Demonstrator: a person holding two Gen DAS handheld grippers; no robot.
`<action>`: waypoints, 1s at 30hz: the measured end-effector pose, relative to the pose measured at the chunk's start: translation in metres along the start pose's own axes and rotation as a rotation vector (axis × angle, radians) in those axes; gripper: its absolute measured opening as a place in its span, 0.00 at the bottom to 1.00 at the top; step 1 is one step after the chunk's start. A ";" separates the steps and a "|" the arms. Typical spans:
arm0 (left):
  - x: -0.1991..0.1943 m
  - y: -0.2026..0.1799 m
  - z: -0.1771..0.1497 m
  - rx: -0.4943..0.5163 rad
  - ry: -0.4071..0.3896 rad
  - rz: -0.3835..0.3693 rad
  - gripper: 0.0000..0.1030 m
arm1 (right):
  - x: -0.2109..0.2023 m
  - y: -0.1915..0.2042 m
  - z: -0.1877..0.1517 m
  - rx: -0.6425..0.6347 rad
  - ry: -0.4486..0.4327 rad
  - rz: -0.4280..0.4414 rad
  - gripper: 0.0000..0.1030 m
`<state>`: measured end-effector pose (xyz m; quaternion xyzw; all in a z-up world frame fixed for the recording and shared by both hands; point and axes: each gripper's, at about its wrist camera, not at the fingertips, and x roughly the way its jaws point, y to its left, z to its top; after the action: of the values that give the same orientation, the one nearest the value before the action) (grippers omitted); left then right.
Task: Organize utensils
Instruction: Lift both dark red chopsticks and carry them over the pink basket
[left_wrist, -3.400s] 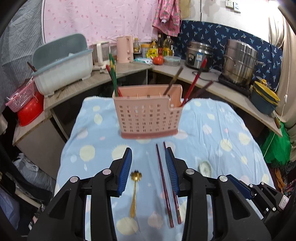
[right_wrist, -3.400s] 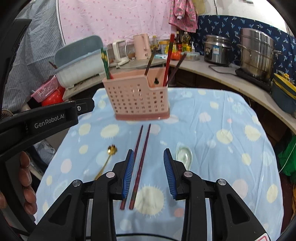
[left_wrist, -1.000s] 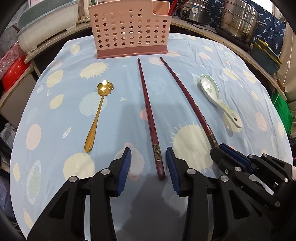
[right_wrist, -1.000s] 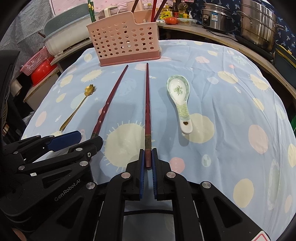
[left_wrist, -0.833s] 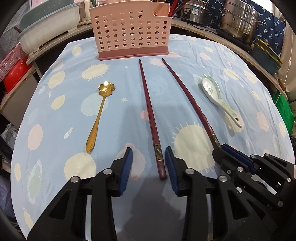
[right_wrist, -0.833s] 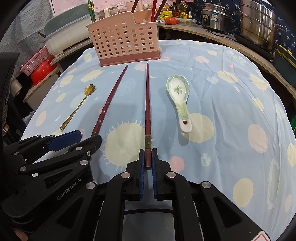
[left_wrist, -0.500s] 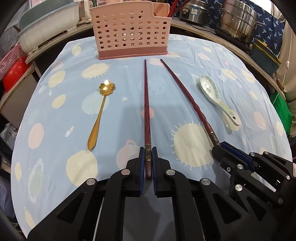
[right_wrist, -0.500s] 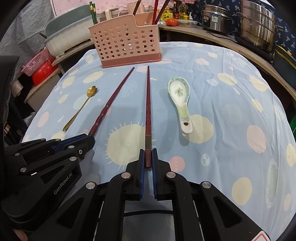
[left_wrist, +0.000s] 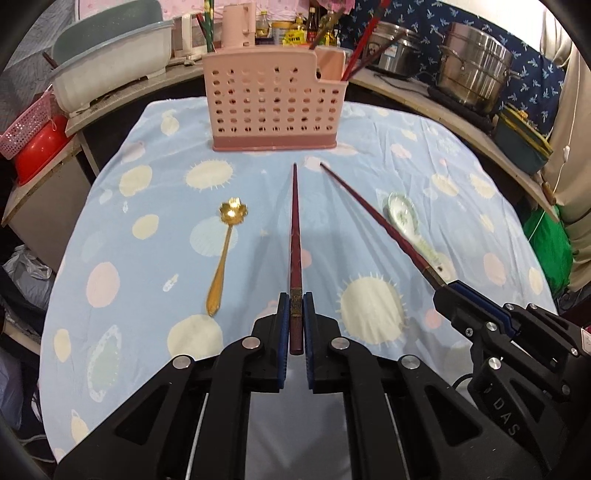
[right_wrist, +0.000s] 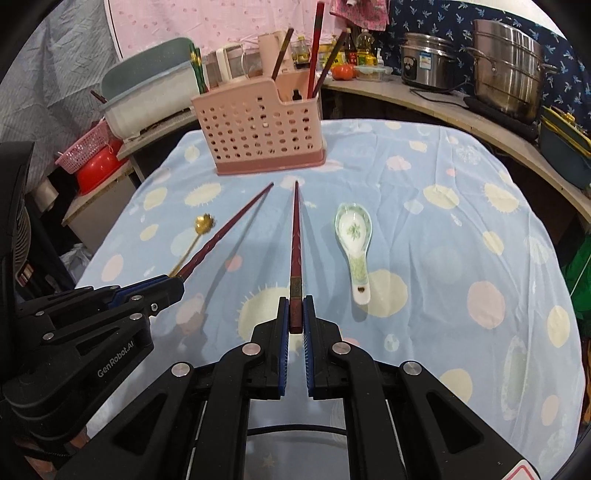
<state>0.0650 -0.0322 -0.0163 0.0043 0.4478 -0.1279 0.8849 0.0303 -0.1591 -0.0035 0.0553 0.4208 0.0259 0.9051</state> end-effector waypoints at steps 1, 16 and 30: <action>-0.004 0.000 0.002 0.000 -0.008 0.000 0.07 | -0.004 0.000 0.003 0.000 -0.011 0.002 0.07; -0.071 0.006 0.061 -0.006 -0.163 -0.038 0.06 | -0.060 0.001 0.061 0.003 -0.155 0.030 0.07; -0.119 0.012 0.124 0.012 -0.299 -0.005 0.07 | -0.088 0.011 0.110 -0.028 -0.254 0.036 0.07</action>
<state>0.0985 -0.0096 0.1508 -0.0107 0.3102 -0.1322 0.9414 0.0577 -0.1652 0.1346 0.0529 0.3015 0.0410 0.9511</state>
